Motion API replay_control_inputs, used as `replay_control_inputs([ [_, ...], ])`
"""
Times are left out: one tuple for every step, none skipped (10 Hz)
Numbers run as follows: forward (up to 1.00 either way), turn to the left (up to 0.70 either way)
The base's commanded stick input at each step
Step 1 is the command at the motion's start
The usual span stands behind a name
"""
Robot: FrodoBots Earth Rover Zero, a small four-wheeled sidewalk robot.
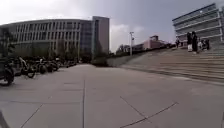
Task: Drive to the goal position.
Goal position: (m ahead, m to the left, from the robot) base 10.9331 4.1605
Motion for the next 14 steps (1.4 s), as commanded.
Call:
replay_control_inputs([
  [0.45, 0.0],
  [0.45, 0.0],
  [0.45, 0.0],
  [0.45, 0.0],
  [0.45, 0.0],
  [0.45, 0.0],
  [0.45, 0.0],
  [0.45, 0.0],
  [0.45, 0.0],
  [0.45, 0.0],
  [0.45, 0.0],
  [0.45, 0.0],
  [0.45, 0.0],
  [0.45, 0.0],
])
